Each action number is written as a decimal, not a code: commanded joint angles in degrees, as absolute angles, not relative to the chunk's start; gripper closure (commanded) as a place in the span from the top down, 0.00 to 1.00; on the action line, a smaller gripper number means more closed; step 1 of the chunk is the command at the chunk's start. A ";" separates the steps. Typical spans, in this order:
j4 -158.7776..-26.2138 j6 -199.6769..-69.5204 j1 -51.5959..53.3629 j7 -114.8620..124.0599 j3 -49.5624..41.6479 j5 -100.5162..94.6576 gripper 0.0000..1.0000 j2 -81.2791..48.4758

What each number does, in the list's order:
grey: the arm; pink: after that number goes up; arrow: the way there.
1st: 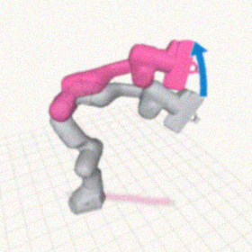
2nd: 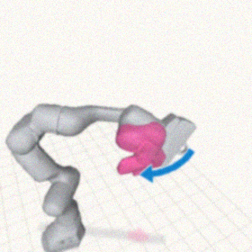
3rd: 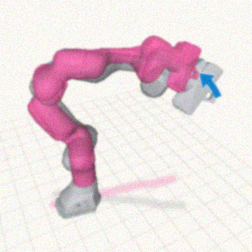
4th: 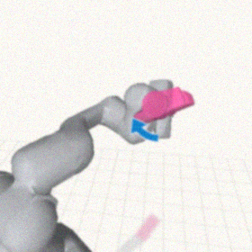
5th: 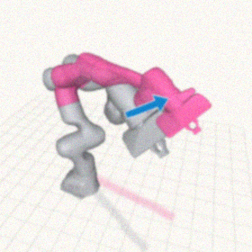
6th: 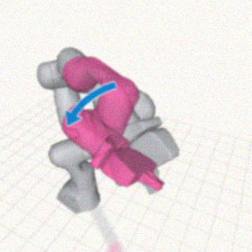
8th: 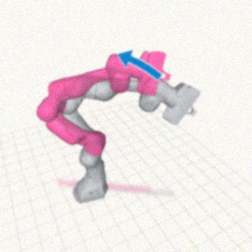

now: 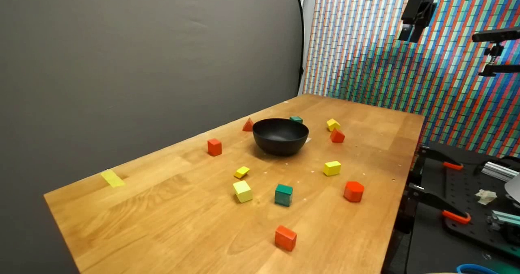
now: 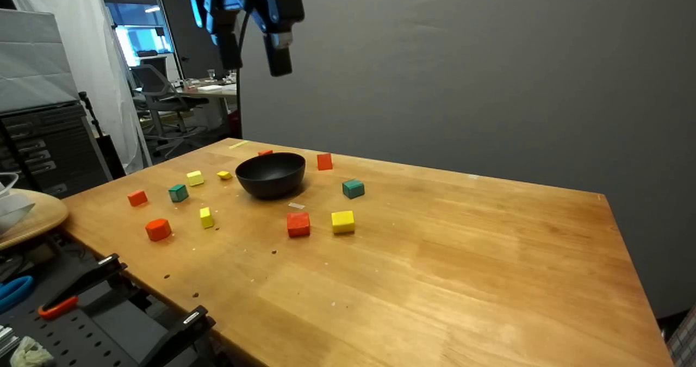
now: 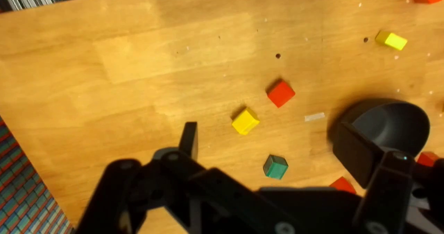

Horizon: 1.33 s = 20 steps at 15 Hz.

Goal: Put the colored blocks into the black bowl

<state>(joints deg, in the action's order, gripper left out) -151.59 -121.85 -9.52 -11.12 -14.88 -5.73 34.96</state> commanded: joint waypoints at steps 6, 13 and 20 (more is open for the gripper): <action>-139.10 -137.71 -1.39 -21.46 -15.74 13.93 1.00 2.43; -123.30 -140.17 -8.18 -21.72 -9.45 21.27 1.00 -20.12; -119.08 -140.14 -11.93 -15.10 -6.53 17.63 1.00 -27.63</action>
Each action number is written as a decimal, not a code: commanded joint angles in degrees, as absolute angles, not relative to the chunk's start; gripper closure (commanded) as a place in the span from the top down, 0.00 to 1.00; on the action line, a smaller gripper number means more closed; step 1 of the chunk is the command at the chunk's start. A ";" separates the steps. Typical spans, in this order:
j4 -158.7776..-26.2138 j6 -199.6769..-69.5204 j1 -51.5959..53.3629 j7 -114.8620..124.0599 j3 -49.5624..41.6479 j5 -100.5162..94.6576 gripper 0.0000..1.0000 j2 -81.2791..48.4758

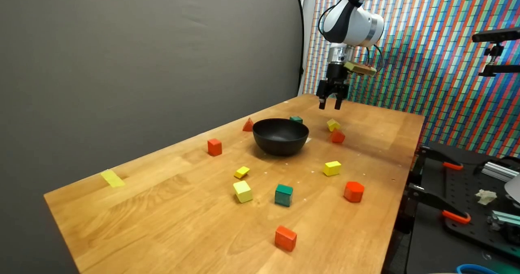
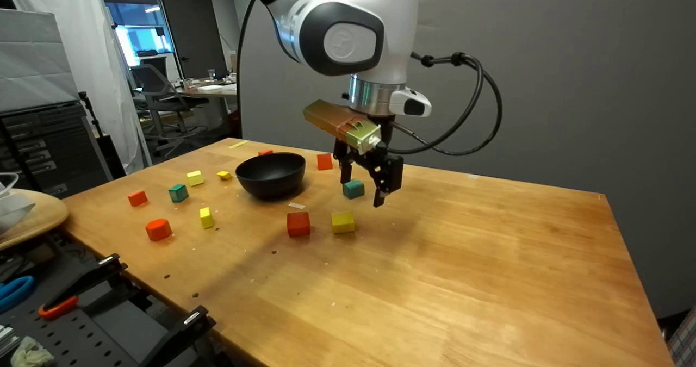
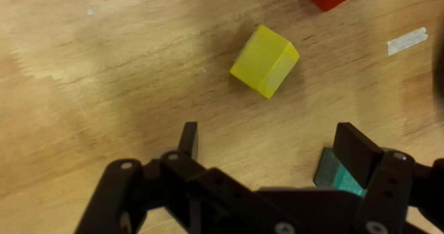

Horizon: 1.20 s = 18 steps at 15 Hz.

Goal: Put the colored blocks into the black bowl

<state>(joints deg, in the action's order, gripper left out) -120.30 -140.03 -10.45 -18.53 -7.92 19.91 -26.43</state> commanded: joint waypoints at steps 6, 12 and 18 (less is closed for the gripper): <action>-123.03 -140.63 -11.62 -11.59 -6.61 14.50 1.00 -26.96; -123.98 -140.72 -11.00 -9.51 -5.30 13.37 0.74 -29.12; -124.58 -141.90 -10.15 -7.45 -4.97 12.51 0.28 -27.63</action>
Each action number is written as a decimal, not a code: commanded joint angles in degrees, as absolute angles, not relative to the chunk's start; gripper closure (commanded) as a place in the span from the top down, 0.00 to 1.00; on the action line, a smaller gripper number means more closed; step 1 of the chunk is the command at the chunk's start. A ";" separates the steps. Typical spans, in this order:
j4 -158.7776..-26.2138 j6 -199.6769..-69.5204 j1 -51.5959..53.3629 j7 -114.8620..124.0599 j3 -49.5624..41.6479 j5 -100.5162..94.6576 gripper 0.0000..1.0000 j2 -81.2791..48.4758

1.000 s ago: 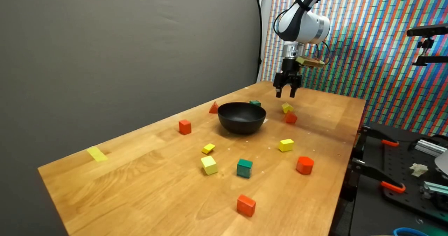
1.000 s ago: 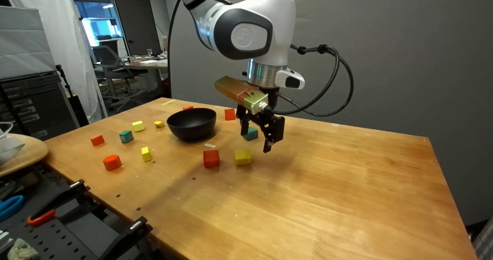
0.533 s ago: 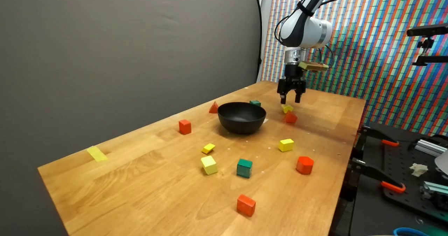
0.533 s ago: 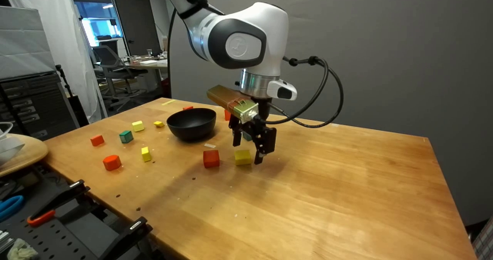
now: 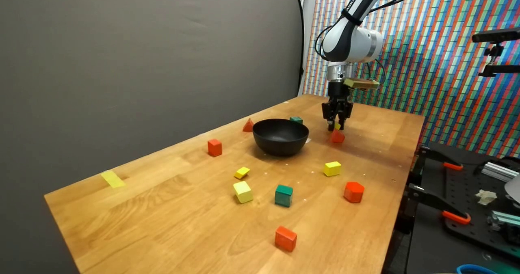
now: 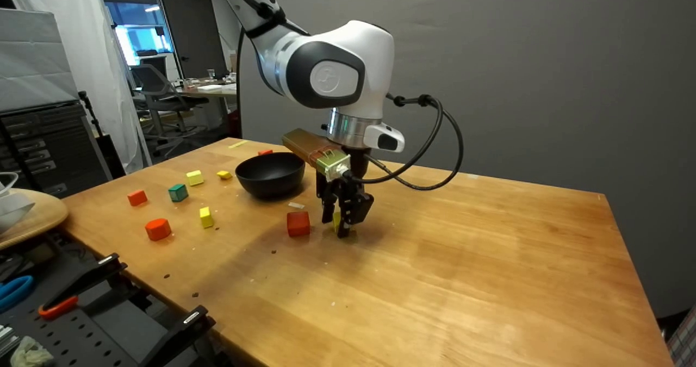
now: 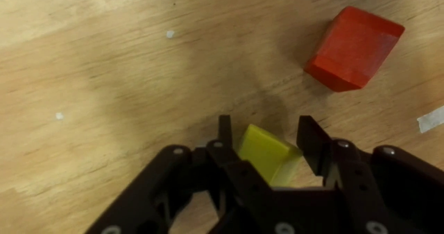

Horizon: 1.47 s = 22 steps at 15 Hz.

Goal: Put the colored blocks into the black bowl

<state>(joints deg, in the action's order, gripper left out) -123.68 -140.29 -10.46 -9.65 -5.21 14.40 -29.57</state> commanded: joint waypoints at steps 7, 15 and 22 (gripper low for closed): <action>-129.89 -142.15 -7.77 -5.16 -5.91 7.94 0.22 -14.92; -132.67 -138.52 -0.38 -8.12 0.49 0.82 0.22 -5.25; -128.27 -138.86 4.58 -8.03 5.01 -1.34 0.22 -14.85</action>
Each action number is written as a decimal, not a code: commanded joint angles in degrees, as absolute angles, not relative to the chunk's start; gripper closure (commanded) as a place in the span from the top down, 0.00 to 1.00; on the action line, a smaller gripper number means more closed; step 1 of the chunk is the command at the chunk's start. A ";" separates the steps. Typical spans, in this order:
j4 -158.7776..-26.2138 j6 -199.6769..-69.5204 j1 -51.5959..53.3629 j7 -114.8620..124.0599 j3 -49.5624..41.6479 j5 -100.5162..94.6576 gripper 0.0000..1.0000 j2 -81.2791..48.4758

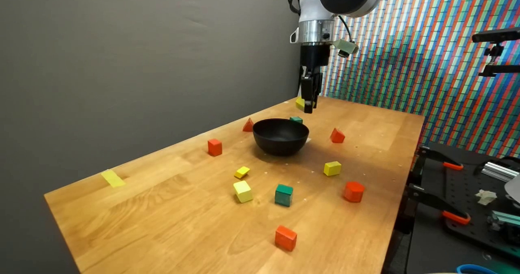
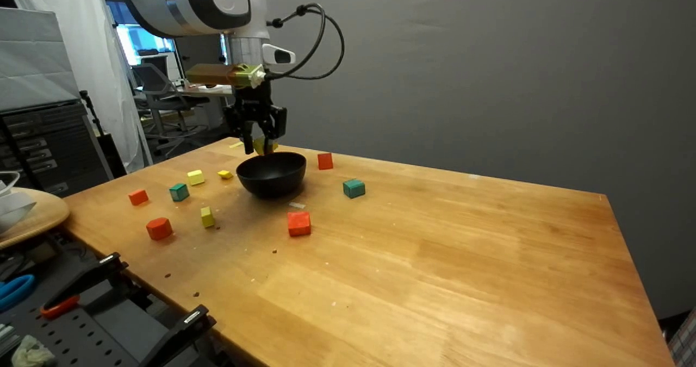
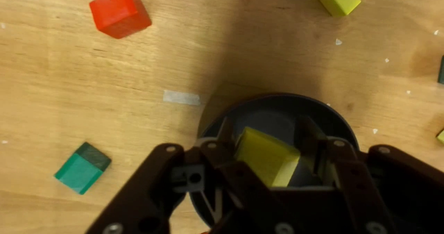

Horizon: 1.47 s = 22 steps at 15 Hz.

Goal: Put the colored blocks into the black bowl

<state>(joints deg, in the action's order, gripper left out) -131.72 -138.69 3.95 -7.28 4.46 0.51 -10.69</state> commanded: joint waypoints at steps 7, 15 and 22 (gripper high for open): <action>-126.17 -138.90 5.07 -8.12 5.75 -1.87 0.80 -16.38; -128.34 -131.47 4.32 -7.52 4.78 -1.64 1.00 -9.17; -131.47 -134.98 4.41 -7.56 4.97 1.53 1.00 -5.41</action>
